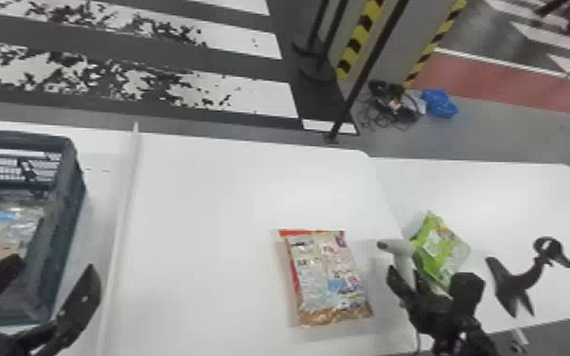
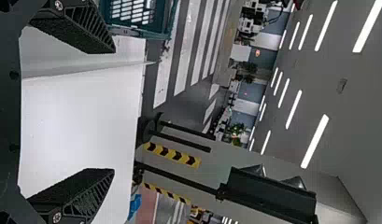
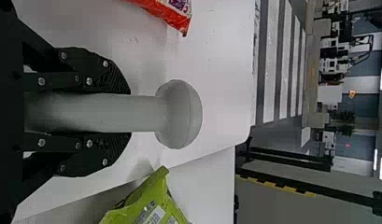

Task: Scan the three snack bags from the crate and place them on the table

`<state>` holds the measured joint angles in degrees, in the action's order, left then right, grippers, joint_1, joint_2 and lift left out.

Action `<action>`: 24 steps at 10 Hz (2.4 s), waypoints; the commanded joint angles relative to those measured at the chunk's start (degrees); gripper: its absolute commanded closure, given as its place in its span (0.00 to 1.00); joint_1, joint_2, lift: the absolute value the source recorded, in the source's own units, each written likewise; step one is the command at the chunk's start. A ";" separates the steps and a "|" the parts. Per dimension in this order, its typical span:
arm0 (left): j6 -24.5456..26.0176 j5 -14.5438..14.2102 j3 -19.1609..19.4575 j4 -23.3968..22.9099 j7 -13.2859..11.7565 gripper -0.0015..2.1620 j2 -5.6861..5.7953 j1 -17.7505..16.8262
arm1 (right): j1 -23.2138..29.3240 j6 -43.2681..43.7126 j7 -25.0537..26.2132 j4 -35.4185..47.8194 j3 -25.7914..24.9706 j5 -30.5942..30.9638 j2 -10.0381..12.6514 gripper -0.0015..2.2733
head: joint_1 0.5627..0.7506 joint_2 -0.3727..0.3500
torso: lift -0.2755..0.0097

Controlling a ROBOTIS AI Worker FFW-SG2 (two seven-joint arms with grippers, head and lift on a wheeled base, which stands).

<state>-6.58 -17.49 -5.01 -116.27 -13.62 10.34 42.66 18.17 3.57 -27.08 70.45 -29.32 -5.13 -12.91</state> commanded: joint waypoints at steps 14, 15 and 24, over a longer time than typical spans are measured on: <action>-0.14 -0.35 -0.17 0.08 0.00 0.04 -0.23 -0.21 | 18.74 -2.12 7.74 27.37 17.28 1.62 8.78 0.98 | 0.70 0.15 | 0.84; -0.14 -0.35 -0.17 0.08 0.00 0.04 -0.23 -0.21 | 18.83 -2.65 7.83 27.11 17.28 1.79 8.78 0.98 | 0.70 0.16 | 0.84; -0.14 -0.35 -0.09 0.26 0.00 0.04 -0.14 -0.12 | 19.53 -11.44 7.13 35.19 11.21 -3.39 8.43 0.98 | 0.70 0.14 | 0.84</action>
<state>-6.72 -17.84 -5.09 -115.98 -13.62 10.20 42.50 38.20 -5.84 -20.01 105.09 -16.53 -7.69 -4.47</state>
